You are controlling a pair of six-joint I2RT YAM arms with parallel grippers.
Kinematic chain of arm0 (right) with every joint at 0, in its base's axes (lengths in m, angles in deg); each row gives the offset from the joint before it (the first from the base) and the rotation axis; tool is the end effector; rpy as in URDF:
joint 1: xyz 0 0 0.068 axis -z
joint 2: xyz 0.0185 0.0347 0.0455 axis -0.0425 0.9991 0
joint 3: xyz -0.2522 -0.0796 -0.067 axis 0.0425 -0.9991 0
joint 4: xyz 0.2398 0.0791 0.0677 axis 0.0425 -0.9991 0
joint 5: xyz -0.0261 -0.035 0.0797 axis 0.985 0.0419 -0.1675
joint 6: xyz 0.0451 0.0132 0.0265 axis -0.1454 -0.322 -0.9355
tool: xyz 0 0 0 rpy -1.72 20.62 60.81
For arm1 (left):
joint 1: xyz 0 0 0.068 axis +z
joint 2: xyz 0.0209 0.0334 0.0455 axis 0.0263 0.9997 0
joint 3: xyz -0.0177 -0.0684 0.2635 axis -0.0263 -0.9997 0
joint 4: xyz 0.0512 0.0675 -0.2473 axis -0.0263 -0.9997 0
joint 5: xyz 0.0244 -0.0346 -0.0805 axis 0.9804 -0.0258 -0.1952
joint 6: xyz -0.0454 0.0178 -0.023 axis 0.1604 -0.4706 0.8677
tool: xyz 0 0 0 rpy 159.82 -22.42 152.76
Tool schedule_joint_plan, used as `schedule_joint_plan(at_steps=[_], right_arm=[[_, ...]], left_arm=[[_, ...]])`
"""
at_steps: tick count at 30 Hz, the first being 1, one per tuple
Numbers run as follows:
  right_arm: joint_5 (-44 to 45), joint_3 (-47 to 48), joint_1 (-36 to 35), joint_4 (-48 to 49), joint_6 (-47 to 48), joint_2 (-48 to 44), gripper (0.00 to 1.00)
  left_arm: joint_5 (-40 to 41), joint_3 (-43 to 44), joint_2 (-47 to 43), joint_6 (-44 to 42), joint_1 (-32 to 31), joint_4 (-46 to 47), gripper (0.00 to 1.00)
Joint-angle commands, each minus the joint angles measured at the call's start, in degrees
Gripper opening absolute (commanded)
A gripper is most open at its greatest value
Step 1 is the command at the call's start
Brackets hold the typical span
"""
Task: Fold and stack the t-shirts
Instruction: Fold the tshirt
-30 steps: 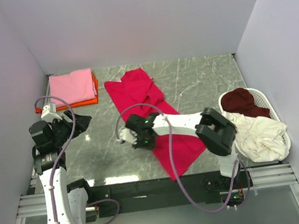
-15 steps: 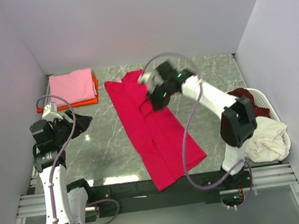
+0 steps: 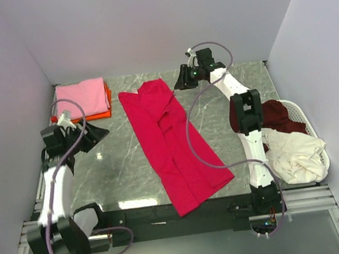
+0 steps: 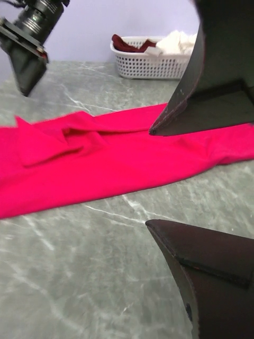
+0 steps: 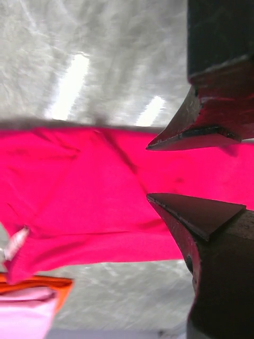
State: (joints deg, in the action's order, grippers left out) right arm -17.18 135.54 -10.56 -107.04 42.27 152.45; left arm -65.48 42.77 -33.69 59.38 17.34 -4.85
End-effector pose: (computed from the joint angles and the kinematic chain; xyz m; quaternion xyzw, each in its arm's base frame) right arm 0.5235 0.1421 0.2142 -0.1061 0.8770 0.3628 0.2966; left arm 0.1998 0.0340 0.2636 -0.1861 0.8131 -0.3449 0.4305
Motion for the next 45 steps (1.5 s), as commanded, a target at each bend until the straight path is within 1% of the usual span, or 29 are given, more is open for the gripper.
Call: schedule_joint_plan(at_steps=[1, 6, 10, 12, 14, 15, 16, 17, 18, 19, 20, 21, 22, 23, 24, 25, 26, 27, 28, 30, 33, 36, 39, 45], right_arm=[[-2.0, 8.4, -0.4, 4.3, -7.6, 3.0, 0.45], [-0.5, 12.2, -0.3, 5.2, -9.9, 7.9, 0.45], [-1.6, 13.8, 0.2, 4.7, -10.6, 10.3, 0.45], [-2.7, 15.1, 0.3, 3.5, -9.3, 11.3, 0.45], [-3.3, 15.0, 0.3, 2.3, -6.1, 11.0, 0.45], [-3.0, 14.8, 0.3, 1.4, -5.3, 10.8, 0.45], [-2.9, 14.6, 0.3, 1.1, -3.5, 10.5, 0.45], [-2.1, 14.2, 0.4, 0.7, -2.7, 9.7, 0.45], [-1.8, 13.7, 0.4, 0.7, -2.2, 9.3, 0.45], [-1.8, 13.1, 0.5, 0.9, -1.5, 8.8, 0.45], [-1.9, 11.6, 0.9, 1.2, -1.5, 7.5, 0.45], [-2.4, 10.9, 1.0, 2.0, -1.6, 6.8, 0.44], [-4.0, 9.4, 1.5, 2.2, -1.8, 5.7, 0.45], [-4.0, 8.7, 1.5, 2.2, -1.4, 5.2, 0.44], [-5.6, 8.0, 1.9, 1.3, -1.0, 4.5, 0.45], [-6.4, 7.3, 1.9, 0.3, 1.2, 3.8, 0.44], [-7.2, 5.3, 1.9, -0.8, 2.9, 2.4, 0.45], [-8.3, 3.8, 1.9, -2.9, 4.6, 1.4, 0.45], [-8.3, 2.3, 1.9, -3.7, 7.3, 0.3, 0.45], [-8.3, -3.3, 1.9, -4.6, 9.5, -3.3, 0.45], [-8.6, -10.0, 2.1, -4.6, 11.8, -7.4, 0.45], [-10.1, -14.3, 2.2, -4.4, 12.7, -10.1, 0.44], [-10.5, -16.2, 2.2, -4.7, 13.2, -11.5, 0.44], [-11.3, -16.0, 2.5, -5.1, 12.9, -11.4, 0.44]], left_arm=[[0.2, 4.8, 10.3, 2.9, -2.4, 5.2, 0.69], [2.5, 9.6, 21.2, 1.2, -7.5, 5.2, 0.68], [4.0, 12.9, 26.1, 0.3, -9.7, 5.6, 0.68], [5.3, 15.0, 28.8, -0.1, -11.3, 5.2, 0.68], [6.0, 20.4, 34.2, -1.5, -13.9, 3.8, 0.67], [6.5, 22.7, 38.4, -2.0, -14.9, 1.5, 0.66], [6.9, 27.0, 40.4, -2.4, -15.5, 0.7, 0.66], [7.4, 29.3, 42.4, -3.0, -18.2, -0.1, 0.65], [8.1, 31.5, 46.3, -3.4, -19.1, -1.4, 0.63], [8.7, 36.4, 48.5, -3.5, -20.0, -1.9, 0.61], [9.0, 39.2, 50.7, -4.1, -21.5, -2.8, 0.59], [9.6, 42.4, 55.6, -4.5, -22.2, -3.9, 0.54], [9.7, 48.9, 58.2, -5.7, -23.4, -6.5, 0.51], [9.7, 52.1, 60.7, -6.4, -24.0, -7.6, 0.47], [9.5, 55.3, 65.6, -7.0, -24.4, -8.6, 0.39], [9.4, 61.2, 67.8, -7.6, -24.8, -11.2, 0.37], [9.0, 64.1, 70.0, -8.8, -25.6, -12.4, 0.35], [8.5, 68.9, 73.6, -9.5, -25.9, -13.7, 0.34], [8.0, 70.9, 75.1, -10.0, -26.3, -14.6, 0.34], [7.9, 75.3, 78.3, -11.1, -27.3, -16.2, 0.36], [10.5, 79.9, 81.9, -11.7, -28.3, -19.3, 0.38], [12.2, 80.7, 83.5, -11.0, -28.6, -20.0, 0.4], [12.7, 79.2, 82.9, -10.3, -28.8, -19.0, 0.42], [14.0, 79.2, 83.3, -9.9, -29.5, -19.7, 0.43]])
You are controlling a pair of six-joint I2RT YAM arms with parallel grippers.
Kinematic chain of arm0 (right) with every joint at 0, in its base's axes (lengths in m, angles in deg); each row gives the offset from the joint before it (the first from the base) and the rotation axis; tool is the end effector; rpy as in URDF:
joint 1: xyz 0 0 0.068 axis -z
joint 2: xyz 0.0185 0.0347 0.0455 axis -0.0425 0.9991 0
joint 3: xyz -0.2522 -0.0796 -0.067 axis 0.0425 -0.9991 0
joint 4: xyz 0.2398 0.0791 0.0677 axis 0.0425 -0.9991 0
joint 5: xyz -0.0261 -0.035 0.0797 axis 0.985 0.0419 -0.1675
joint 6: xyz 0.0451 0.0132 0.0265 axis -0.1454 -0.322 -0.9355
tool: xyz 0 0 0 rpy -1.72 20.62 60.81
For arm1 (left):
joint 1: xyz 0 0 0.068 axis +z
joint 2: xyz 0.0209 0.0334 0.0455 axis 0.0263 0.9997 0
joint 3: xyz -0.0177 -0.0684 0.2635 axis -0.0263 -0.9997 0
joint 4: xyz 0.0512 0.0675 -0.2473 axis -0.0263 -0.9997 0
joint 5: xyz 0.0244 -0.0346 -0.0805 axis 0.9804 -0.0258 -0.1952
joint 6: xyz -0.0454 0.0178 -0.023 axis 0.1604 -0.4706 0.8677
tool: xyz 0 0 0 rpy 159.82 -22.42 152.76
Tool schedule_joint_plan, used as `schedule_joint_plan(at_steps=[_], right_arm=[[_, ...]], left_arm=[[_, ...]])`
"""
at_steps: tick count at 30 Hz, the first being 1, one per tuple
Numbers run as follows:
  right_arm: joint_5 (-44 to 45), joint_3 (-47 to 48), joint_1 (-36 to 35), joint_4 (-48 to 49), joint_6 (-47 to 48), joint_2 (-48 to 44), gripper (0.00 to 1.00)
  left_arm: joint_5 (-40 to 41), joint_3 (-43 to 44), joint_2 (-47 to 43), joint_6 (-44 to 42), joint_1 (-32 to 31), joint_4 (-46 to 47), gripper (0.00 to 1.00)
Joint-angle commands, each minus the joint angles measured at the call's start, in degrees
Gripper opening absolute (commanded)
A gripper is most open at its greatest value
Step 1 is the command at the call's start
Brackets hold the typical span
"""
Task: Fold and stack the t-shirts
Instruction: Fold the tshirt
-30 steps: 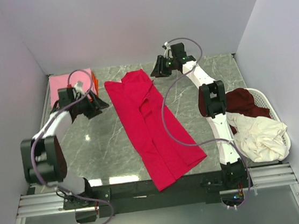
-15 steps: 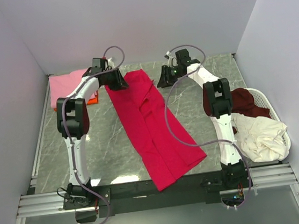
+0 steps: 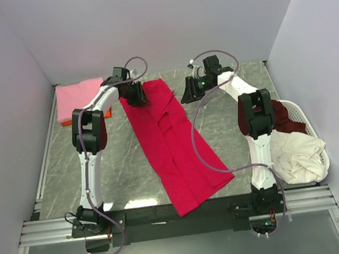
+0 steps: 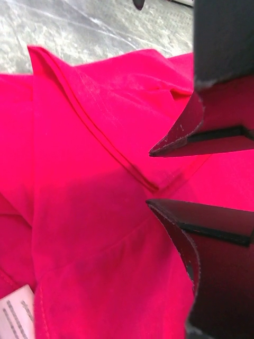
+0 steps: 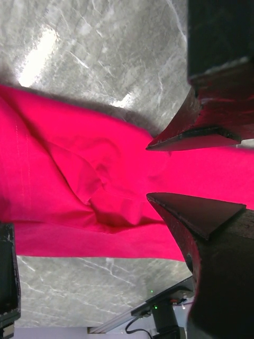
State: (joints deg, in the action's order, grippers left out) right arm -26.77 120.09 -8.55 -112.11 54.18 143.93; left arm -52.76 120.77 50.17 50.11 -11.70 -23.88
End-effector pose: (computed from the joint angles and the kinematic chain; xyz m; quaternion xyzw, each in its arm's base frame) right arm 0.4786 0.1187 0.2000 -0.1751 0.8719 0.3972 0.2266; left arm 0.5063 -0.1343 0.1724 -0.0148 0.9322 -0.2884 0.2183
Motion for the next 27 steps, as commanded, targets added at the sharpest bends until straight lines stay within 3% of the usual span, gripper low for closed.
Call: schedule_joint_plan(at_steps=[1, 20, 27], right_arm=[[-1.7, -0.7, 0.5, 0.1, 0.9, -2.8, 0.44], [-3.0, -0.9, 1.9, 0.2, -0.1, -2.1, 0.44], [-3.2, -0.9, 2.5, 0.3, -0.2, -2.2, 0.44]], left_arm=[[1.5, 1.1, -0.6, -0.5, -0.5, -1.0, 0.43], [-1.4, 2.9, 2.4, 0.5, -1.3, -1.5, 0.36], [-2.4, 2.6, 2.1, 1.2, -1.3, -0.6, 0.17]])
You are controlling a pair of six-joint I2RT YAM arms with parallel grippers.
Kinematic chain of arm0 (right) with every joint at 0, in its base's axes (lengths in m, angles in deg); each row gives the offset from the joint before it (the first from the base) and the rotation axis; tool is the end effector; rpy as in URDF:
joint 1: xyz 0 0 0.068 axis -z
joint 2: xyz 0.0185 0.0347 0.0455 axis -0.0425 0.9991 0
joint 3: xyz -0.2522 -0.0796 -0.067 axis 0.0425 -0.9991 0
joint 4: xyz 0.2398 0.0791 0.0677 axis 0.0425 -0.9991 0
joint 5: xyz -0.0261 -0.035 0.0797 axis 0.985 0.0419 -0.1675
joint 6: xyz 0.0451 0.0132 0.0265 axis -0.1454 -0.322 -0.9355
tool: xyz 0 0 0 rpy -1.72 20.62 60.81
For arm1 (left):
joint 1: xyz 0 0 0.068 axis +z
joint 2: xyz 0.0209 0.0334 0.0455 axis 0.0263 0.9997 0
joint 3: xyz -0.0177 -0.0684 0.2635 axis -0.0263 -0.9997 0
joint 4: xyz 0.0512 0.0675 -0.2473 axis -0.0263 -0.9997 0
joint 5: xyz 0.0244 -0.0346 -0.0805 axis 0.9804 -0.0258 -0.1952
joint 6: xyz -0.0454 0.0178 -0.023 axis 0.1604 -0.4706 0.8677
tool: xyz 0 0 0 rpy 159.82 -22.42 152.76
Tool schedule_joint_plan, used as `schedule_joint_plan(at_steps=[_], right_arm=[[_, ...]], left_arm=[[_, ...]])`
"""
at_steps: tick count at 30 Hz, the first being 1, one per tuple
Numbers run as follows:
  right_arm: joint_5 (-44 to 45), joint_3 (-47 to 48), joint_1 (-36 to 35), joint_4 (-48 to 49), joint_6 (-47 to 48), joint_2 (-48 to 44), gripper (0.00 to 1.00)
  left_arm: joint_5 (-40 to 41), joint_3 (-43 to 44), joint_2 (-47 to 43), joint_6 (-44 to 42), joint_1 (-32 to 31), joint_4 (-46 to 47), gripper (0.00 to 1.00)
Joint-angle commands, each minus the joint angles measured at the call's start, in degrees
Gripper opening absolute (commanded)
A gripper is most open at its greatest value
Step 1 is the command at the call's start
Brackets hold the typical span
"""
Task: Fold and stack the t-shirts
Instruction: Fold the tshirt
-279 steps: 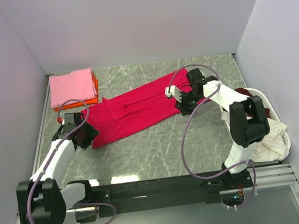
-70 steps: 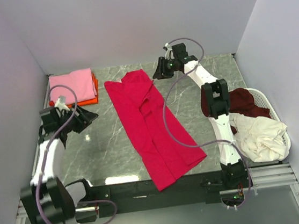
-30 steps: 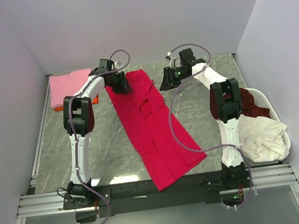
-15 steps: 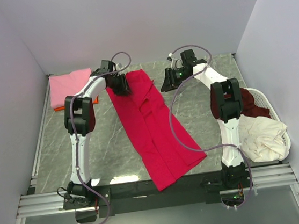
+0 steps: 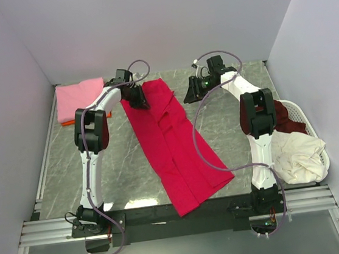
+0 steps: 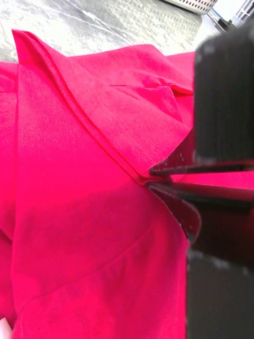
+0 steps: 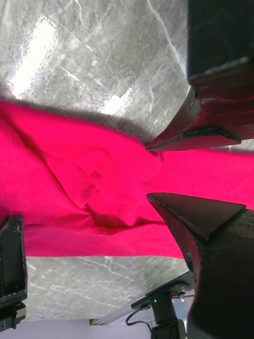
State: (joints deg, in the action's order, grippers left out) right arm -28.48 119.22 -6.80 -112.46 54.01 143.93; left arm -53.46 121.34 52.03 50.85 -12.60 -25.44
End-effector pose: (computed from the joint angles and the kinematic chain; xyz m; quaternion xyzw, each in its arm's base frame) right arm 0.4792 0.1043 0.1957 -0.1604 0.8720 0.4071 0.2195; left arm 0.5044 -0.1427 0.1576 -0.0175 0.9377 -0.2907 0.1895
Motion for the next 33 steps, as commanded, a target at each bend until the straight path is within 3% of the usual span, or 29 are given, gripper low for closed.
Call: schedule_joint_plan(at_steps=[1, 4, 15, 33], right_arm=[[-1.6, -0.1, 0.9, 0.6, 0.0, -2.2, 0.44], [-1.6, -0.1, 1.0, 0.6, -0.1, -2.2, 0.44], [-1.4, -0.2, 1.2, 0.5, 0.0, -2.4, 0.44], [-0.4, 0.2, 1.7, 0.1, 1.0, -2.0, 0.44]], left_arm=[[-1.8, 2.2, 0.2, 0.6, -0.4, 0.9, 0.14], [-1.5, 1.7, -0.7, 0.8, -0.4, 1.2, 0.0], [-3.1, -13.3, -13.3, 3.4, -0.4, 9.6, 0.0], [-1.6, -22.0, -17.7, 4.0, 0.4, 12.4, 0.02]])
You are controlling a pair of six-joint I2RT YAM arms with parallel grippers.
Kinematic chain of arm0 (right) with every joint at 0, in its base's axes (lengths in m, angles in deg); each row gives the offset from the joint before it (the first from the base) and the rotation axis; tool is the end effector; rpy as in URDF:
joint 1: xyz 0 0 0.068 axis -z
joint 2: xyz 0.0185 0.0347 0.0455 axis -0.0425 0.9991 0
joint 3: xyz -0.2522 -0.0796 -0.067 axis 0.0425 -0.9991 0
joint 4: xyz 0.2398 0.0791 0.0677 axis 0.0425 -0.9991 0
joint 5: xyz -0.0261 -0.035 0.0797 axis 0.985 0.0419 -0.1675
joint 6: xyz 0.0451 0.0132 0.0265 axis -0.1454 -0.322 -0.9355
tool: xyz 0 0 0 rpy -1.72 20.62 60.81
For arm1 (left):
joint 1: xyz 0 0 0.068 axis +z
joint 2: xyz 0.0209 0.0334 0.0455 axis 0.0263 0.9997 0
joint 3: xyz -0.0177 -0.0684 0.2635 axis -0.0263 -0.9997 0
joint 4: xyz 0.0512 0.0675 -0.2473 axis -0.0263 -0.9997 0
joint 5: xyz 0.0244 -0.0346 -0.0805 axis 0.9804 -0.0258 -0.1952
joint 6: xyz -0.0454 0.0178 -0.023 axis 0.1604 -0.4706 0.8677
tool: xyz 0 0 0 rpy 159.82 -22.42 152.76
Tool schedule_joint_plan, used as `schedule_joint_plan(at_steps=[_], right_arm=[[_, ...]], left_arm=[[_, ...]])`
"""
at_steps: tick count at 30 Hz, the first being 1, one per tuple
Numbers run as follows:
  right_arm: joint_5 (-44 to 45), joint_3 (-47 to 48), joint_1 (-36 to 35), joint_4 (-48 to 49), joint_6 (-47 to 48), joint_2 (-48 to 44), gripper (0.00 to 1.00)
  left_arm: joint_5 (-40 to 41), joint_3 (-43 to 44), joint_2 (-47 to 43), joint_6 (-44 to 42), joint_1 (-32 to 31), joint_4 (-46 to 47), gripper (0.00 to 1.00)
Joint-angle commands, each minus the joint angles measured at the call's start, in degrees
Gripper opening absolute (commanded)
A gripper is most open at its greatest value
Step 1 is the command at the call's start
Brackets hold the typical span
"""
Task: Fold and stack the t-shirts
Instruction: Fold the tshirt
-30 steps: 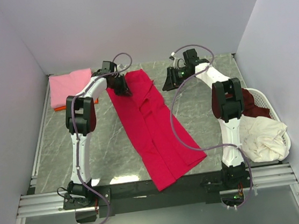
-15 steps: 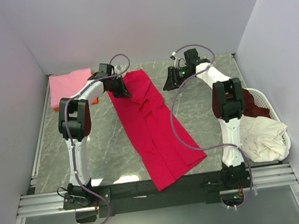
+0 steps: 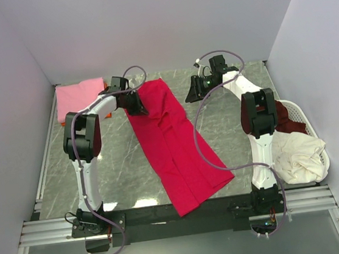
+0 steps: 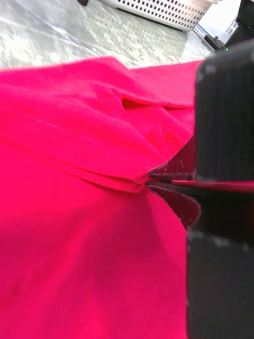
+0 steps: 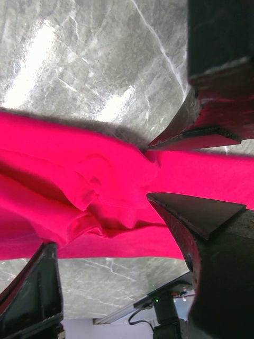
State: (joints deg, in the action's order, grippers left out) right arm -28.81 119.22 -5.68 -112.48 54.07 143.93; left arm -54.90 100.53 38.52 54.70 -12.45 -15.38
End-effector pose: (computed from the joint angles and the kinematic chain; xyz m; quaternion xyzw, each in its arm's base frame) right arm 0.4810 0.0951 0.1958 -0.1529 0.8724 0.4073 0.2230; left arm 0.4565 -0.1302 0.1710 -0.0403 0.9281 -0.3138 0.1966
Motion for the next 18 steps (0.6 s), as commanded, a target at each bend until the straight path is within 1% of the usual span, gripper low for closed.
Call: schedule_joint_plan(at_steps=[1, 2, 3, 5, 6, 8, 9, 11, 12, 14, 16, 18], right_arm=[[0.0, 0.3, 0.6, 0.0, 1.0, -2.1, 0.44], [0.3, 0.4, 0.6, -0.2, 1.1, -2.0, 0.45], [0.4, 0.5, 0.6, -0.3, 1.3, -2.1, 0.44], [0.5, 0.7, 0.6, -0.9, 1.7, -2.2, 0.44], [1.1, 0.8, 0.5, -1.1, 2.3, -2.4, 0.45], [1.8, 0.8, 0.6, -1.8, 2.6, -3.1, 0.45], [2.5, 0.8, 0.5, -2.0, 4.4, -3.7, 0.45], [3.2, 0.3, 0.6, -2.2, 5.1, -4.4, 0.45], [3.5, 0.3, 0.6, -2.2, 5.5, -4.9, 0.45], [3.5, 0.3, 0.6, -2.6, 5.8, -5.3, 0.45], [3.3, 0.4, 0.5, -2.8, 6.1, -5.7, 0.45], [3.2, 0.6, 0.4, -3.2, 6.3, -6.0, 0.45]], left_arm=[[0.1, -1.4, -4.3, 0.4, 0.2, 2.4, 0.07], [0.9, -1.5, -4.3, 0.4, 0.2, 2.3, 0.12], [1.3, -1.2, -4.1, 0.5, 0.2, 2.0, 0.23], [2.5, 0.0, -3.8, 0.6, 0.3, 1.2, 0.3], [3.8, 0.3, -4.0, 0.6, 0.3, 0.7, 0.32], [6.2, -0.2, -6.6, 0.7, 0.6, 1.7, 0.32], [8.5, -0.7, -7.8, 0.7, 0.7, 2.2, 0.33], [9.7, -1.8, -11.4, 0.8, 1.2, 4.2, 0.3], [9.7, -2.1, -12.3, 0.9, 1.5, 4.7, 0.27], [8.1, -1.8, -13.5, 1.2, 2.0, 4.6, 0.25], [5.9, -1.6, -13.6, 1.3, 2.1, 3.9, 0.26], [4.1, -2.3, -13.5, 1.7, 2.0, 3.6, 0.29]])
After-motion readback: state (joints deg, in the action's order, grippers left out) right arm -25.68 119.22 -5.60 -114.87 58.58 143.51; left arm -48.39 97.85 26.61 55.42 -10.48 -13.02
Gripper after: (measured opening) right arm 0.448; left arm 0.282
